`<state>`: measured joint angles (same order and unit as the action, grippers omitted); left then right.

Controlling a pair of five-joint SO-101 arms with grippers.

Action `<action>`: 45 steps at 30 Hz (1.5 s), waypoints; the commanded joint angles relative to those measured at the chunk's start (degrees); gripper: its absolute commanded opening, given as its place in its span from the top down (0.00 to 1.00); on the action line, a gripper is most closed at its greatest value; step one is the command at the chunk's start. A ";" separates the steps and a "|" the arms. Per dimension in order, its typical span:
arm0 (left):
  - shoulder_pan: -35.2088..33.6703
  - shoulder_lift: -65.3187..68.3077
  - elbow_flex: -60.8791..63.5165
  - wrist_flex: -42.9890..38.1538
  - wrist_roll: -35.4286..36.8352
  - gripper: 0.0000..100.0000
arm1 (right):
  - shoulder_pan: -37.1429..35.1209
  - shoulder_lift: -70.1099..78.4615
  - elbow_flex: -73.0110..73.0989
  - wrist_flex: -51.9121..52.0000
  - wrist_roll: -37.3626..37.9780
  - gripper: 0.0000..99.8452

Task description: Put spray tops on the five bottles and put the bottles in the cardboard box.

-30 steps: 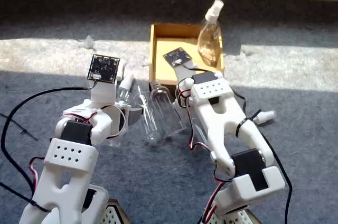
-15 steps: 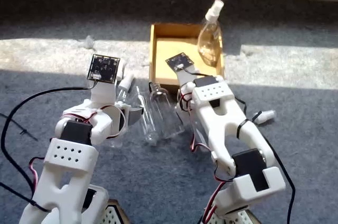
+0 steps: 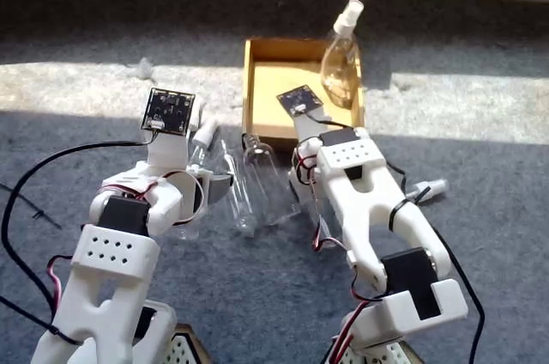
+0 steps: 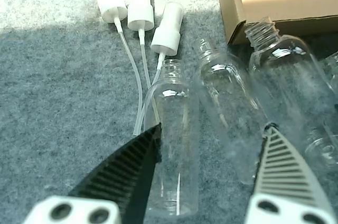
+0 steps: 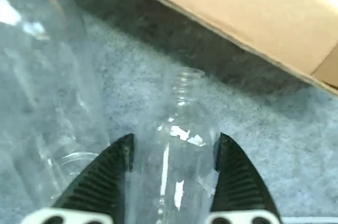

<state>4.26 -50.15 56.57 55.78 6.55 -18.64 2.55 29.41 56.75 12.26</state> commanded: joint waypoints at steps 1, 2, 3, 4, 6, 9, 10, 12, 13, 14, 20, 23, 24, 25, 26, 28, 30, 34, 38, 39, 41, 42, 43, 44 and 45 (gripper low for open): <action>-0.48 -0.84 -0.75 -1.05 -0.53 0.72 | 2.77 -4.79 0.48 3.12 -1.41 0.99; -0.57 -0.84 -0.84 -1.05 -0.53 0.72 | 3.12 -7.16 0.84 3.56 -1.49 0.99; -0.57 -0.84 -0.92 -1.05 -0.53 0.72 | 3.21 -9.71 0.84 3.91 -1.41 1.00; -0.57 -0.92 -0.92 -1.05 -0.53 0.72 | 3.21 -12.62 0.84 3.91 -1.41 1.00; -1.19 -0.92 -1.01 -1.05 -0.53 0.72 | 3.12 -18.33 1.89 4.62 -1.41 1.00; -3.47 -0.66 -2.33 -0.79 -0.53 0.72 | 3.12 -25.27 4.62 7.52 -1.32 1.00; -4.26 -0.75 -2.51 -0.79 -0.53 0.72 | 3.12 -26.59 4.97 8.31 -1.32 1.00; -5.05 -0.84 -2.59 -0.79 -0.53 0.72 | 3.91 -28.18 5.23 9.54 -1.32 1.00; -5.23 -0.92 -2.59 -0.79 -0.53 0.72 | 4.79 -28.62 5.23 9.98 -1.32 1.00; -5.23 -0.92 -2.77 -0.79 -0.53 0.72 | 5.58 -29.23 5.23 10.07 -1.32 1.00; -12.88 -0.48 -9.80 -0.70 -5.36 0.72 | 8.57 -40.57 5.93 9.98 -3.43 1.00; -17.45 0.40 -14.90 1.41 -9.85 0.72 | 8.48 -53.14 10.95 8.13 -5.19 1.00; -17.80 1.63 -17.01 3.08 -11.60 0.72 | 8.48 -57.71 13.67 6.29 -5.19 1.00; -17.98 3.47 -19.56 4.84 -12.92 0.72 | 8.48 -61.93 17.01 3.65 -5.27 1.00; -18.07 6.20 -22.29 6.33 -13.54 0.72 | 8.48 -66.15 20.70 0.84 -5.27 1.00; -18.07 13.32 -28.62 9.05 -13.54 0.75 | 7.60 -73.45 28.53 -3.82 -5.36 1.00; -18.07 21.23 -35.30 10.73 -13.36 0.77 | 5.85 -79.69 35.82 -7.69 -5.27 1.00; -17.71 36.44 -49.10 11.25 -9.14 0.77 | 2.68 -91.21 47.60 -12.44 -5.36 1.00; -16.31 52.18 -62.64 11.25 -5.89 0.77 | 2.24 -103.25 54.81 -12.62 -5.19 1.00; -15.87 56.13 -65.98 11.25 -5.63 0.77 | 2.24 -106.24 55.78 -12.44 -5.19 1.00; -15.25 63.96 -72.75 11.25 -4.40 0.78 | 2.15 -108.88 56.92 -12.18 -5.10 1.00; -15.08 67.74 -76.18 11.25 -3.78 0.78 | 2.15 -108.00 57.01 -12.00 -5.10 1.00; -15.08 70.99 -79.16 11.34 -3.43 0.78 | 2.15 -107.21 57.10 -12.00 -5.10 1.00; -14.90 74.33 -82.07 11.60 -3.34 0.78 | 2.15 -106.59 56.92 -12.00 -5.10 1.00; -14.81 77.58 -85.05 12.13 -3.34 0.78 | 2.15 -106.59 56.92 -12.00 -5.19 1.00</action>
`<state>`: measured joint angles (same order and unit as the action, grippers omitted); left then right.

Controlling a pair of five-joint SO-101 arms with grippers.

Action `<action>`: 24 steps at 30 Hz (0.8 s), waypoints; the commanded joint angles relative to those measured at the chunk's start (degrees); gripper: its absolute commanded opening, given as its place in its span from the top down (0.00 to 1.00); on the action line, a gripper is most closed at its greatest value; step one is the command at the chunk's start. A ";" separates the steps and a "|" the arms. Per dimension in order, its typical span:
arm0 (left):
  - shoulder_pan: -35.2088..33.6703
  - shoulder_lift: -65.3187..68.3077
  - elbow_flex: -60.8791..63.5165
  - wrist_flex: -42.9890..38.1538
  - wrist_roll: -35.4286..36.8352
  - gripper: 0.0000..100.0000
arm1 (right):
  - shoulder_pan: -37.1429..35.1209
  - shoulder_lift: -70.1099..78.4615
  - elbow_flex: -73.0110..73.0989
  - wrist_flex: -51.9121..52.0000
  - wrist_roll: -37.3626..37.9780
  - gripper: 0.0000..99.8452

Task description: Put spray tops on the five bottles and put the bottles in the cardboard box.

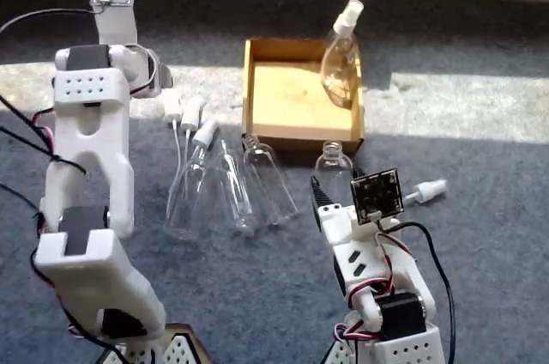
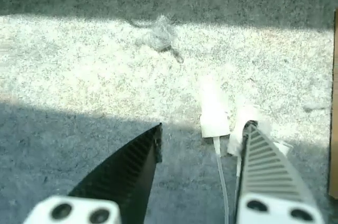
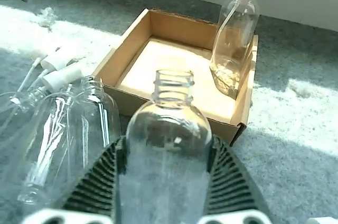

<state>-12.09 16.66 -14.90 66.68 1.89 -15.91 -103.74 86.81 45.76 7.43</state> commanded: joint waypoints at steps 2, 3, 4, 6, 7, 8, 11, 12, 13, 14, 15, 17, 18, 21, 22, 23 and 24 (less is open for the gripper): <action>1.71 17.01 -19.56 2.81 1.32 0.78 | -0.57 -1.27 -0.48 -1.10 -0.44 1.00; 1.71 19.91 -22.46 3.60 1.32 0.78 | -0.57 -1.54 -0.48 -1.10 -0.44 1.00; 1.71 22.73 -25.54 4.57 1.32 0.78 | -0.66 -1.71 -0.48 -1.19 -0.44 1.00; 1.45 28.00 -31.43 6.42 1.41 0.78 | -0.66 -1.63 -0.31 -1.19 -0.44 1.00; 1.36 30.29 -34.24 7.65 1.41 0.78 | -0.66 -1.63 -0.13 -1.19 -0.44 1.00; 1.36 32.48 -36.88 8.97 1.41 0.78 | -0.66 -1.63 -0.04 -1.19 -0.44 1.00; 1.45 38.20 -44.26 13.27 1.41 0.78 | -0.66 -1.63 -0.04 -1.19 -0.44 1.00; 1.63 39.87 -46.46 14.51 1.41 0.78 | -0.66 -1.63 -0.04 -1.19 -0.44 1.00; 1.80 41.45 -48.40 15.47 1.41 0.78 | -0.66 -1.63 -0.04 -1.19 -0.44 1.00; 1.80 43.03 -50.33 16.44 1.41 0.78 | -0.66 -1.63 -0.04 -1.19 -0.44 1.00; 1.80 44.44 -52.09 17.41 1.67 0.78 | -0.66 -1.63 0.04 -1.19 -0.44 1.00; 1.71 47.25 -54.99 19.16 2.37 0.78 | -0.66 -1.63 0.04 -1.19 -0.35 1.00; 1.71 48.40 -56.22 20.31 2.29 0.79 | -0.66 -1.63 0.04 -1.19 -0.35 1.00; 2.07 51.30 -60.44 23.38 2.29 0.85 | -0.66 -1.63 0.04 -1.27 -0.26 1.00; 2.15 52.09 -61.85 24.26 2.29 0.88 | -0.66 -1.63 0.04 -1.27 -0.18 1.00; 2.15 52.62 -63.34 25.05 2.29 0.89 | -0.66 -1.63 0.04 -1.27 -0.18 1.00; 2.07 52.97 -64.92 25.85 2.29 0.91 | -0.66 -1.63 0.04 -1.27 -0.18 1.00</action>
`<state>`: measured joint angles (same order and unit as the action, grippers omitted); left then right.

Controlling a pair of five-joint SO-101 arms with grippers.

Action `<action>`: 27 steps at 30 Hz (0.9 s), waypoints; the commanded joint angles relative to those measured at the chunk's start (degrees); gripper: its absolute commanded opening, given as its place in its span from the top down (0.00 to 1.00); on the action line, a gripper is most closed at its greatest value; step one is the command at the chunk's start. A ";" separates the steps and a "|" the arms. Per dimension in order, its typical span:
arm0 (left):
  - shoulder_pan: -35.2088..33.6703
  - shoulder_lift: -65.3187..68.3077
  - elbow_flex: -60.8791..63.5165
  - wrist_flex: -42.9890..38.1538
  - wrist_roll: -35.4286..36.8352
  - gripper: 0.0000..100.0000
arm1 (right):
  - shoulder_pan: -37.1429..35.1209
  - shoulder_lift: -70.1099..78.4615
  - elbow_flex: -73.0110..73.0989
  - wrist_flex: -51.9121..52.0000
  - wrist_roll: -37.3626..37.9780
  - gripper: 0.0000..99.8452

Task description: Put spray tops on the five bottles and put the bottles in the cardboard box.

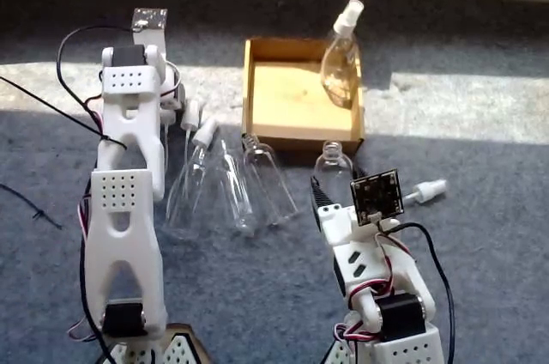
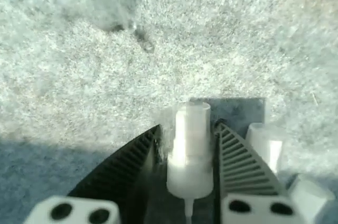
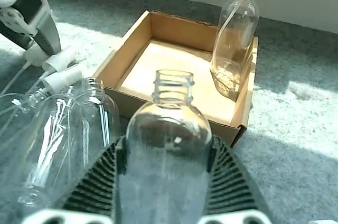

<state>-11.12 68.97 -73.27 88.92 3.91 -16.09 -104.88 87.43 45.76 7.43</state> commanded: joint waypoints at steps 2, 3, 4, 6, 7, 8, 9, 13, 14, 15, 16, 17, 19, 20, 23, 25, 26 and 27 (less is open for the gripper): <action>0.92 0.84 -10.33 5.63 0.26 0.92 | -0.48 -0.48 -0.57 -1.27 -0.18 1.00; 0.57 0.66 -12.97 7.12 0.26 0.93 | -0.48 -0.48 -0.66 -1.27 -0.18 1.00; 0.40 0.13 -16.31 8.97 0.26 0.93 | -0.48 -0.48 -0.75 -1.27 -0.18 1.00; 0.04 -1.98 -22.46 12.31 0.18 0.93 | -0.66 -0.48 -0.75 -1.27 -0.18 1.00; -0.40 -4.00 -22.29 12.84 -0.18 0.93 | -1.63 -0.48 -0.75 -1.27 -0.18 1.00; -0.75 -6.81 -21.58 12.84 -0.35 0.93 | -3.12 -0.48 -0.84 -1.27 -0.18 1.00; -0.92 -10.24 -20.26 12.84 -0.35 0.93 | -5.14 -0.48 -0.84 -1.36 -0.18 1.00; -0.84 -26.68 -11.74 13.01 -0.18 0.93 | -13.05 -0.40 -0.57 -9.54 -0.09 1.00; -0.66 -31.60 -8.84 13.01 -0.18 0.93 | -14.20 -0.40 -0.48 -13.14 -0.18 1.00; -0.04 -36.97 -5.58 13.01 -0.09 0.93 | -14.99 -0.31 -0.40 -16.31 -0.18 1.00; 0.75 -42.86 -1.63 13.01 -0.09 0.93 | -15.43 -0.31 -0.40 -18.42 -0.18 1.00; 1.63 -49.01 3.21 13.10 -0.09 0.93 | -15.60 -0.31 -0.40 -19.91 -0.18 1.00; 4.18 -62.29 15.34 13.01 -0.18 0.93 | -17.10 -0.31 -0.48 -21.23 -0.18 1.00; 6.46 -69.05 22.02 12.84 -0.44 0.93 | -18.07 -0.31 -0.48 -21.41 -0.35 1.00; 15.69 -87.69 40.04 12.22 -0.62 0.93 | -21.49 -0.31 -0.48 -21.41 -0.44 1.00; 21.58 -98.59 48.40 7.56 -0.26 0.93 | -22.64 -0.31 -0.40 -21.23 -0.35 1.00; 23.78 -103.16 51.30 4.84 -0.26 0.93 | -22.64 -0.31 -0.40 -21.14 -0.35 1.00; 25.54 -107.38 53.93 1.76 -0.09 0.93 | -22.64 -0.31 -0.31 -21.05 -0.44 1.00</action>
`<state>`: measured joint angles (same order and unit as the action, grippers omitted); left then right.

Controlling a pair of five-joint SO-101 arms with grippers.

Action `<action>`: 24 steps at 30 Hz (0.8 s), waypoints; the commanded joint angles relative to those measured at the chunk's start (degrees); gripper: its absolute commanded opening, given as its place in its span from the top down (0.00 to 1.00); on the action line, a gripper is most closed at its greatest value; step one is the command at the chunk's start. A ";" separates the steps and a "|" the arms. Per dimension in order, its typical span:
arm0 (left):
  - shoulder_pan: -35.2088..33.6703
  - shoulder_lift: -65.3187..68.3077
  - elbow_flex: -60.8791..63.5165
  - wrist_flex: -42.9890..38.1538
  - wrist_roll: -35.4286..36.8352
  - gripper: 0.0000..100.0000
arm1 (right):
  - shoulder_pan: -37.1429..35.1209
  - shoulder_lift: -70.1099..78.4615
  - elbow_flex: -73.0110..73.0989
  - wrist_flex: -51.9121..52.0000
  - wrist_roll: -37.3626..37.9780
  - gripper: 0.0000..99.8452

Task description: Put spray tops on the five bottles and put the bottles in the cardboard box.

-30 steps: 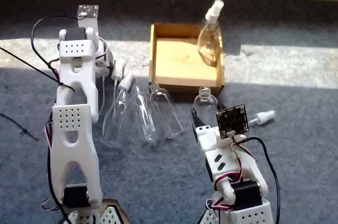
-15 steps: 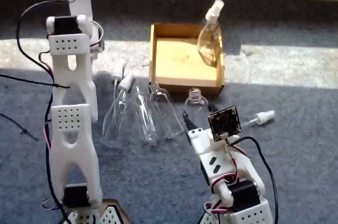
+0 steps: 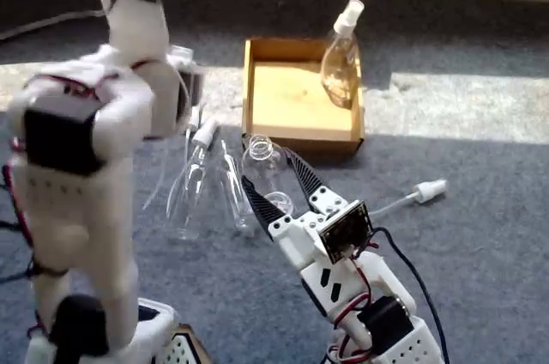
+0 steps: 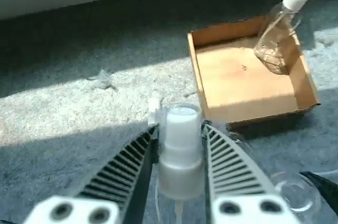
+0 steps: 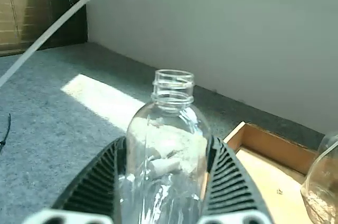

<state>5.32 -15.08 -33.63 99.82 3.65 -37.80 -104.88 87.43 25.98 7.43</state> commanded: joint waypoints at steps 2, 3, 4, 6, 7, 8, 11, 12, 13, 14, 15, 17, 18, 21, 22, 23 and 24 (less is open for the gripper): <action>11.47 -29.41 18.24 -15.47 2.46 0.93 | -0.75 -0.31 1.36 -1.54 -0.53 1.00; 12.18 -31.34 20.00 -18.99 3.87 0.93 | -0.92 -0.31 2.59 -1.63 -0.53 1.00; 12.70 -32.57 21.49 -22.07 4.84 0.93 | -1.01 -0.31 3.91 -1.63 -0.53 1.00; 14.64 -33.01 23.96 -27.34 6.24 0.93 | -0.75 -0.31 6.20 -2.95 -0.53 1.00; 16.22 -32.75 25.10 -29.80 6.86 0.93 | -0.66 -0.31 7.08 -3.74 -0.44 1.00; 18.07 -32.31 26.33 -32.35 7.74 0.93 | -0.66 -0.31 7.60 -4.09 -0.35 1.00; 22.81 -30.99 30.90 -40.35 8.62 0.93 | -0.75 -0.31 8.13 -4.18 -0.44 1.00; 23.96 -30.73 32.75 -42.99 8.62 0.93 | -0.75 -0.40 8.13 -4.18 -0.44 1.00; 24.57 -30.64 34.59 -45.45 8.62 0.93 | -0.75 -0.40 8.13 -4.18 -0.44 1.00; 24.84 -30.55 36.53 -47.74 8.62 0.93 | -0.75 -0.40 8.13 -4.18 -0.44 1.00; 24.75 -30.73 38.20 -49.41 8.62 0.93 | -0.75 -0.40 8.13 -4.18 -0.44 1.00; 24.66 -30.81 40.84 -51.52 8.62 0.93 | -0.75 -0.40 8.22 -4.09 -0.35 1.00; 24.66 -30.81 41.80 -52.22 8.53 0.93 | -0.75 -0.40 8.22 -4.09 -0.35 1.00; 23.78 -30.46 44.26 -54.59 8.53 0.93 | -0.75 -0.40 8.22 -4.09 -0.35 1.00; 22.90 -30.46 45.05 -55.65 8.53 0.93 | -0.66 -0.40 8.22 -4.09 -0.35 1.00; 22.20 -30.46 45.93 -56.53 8.53 0.93 | -0.66 -0.40 8.22 -4.09 -0.35 1.00; 21.23 -30.46 46.73 -57.23 8.53 0.93 | -0.66 -0.40 8.22 -4.09 -0.35 1.00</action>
<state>29.23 -45.67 11.56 46.81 11.56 -38.33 -104.88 95.34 23.16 7.43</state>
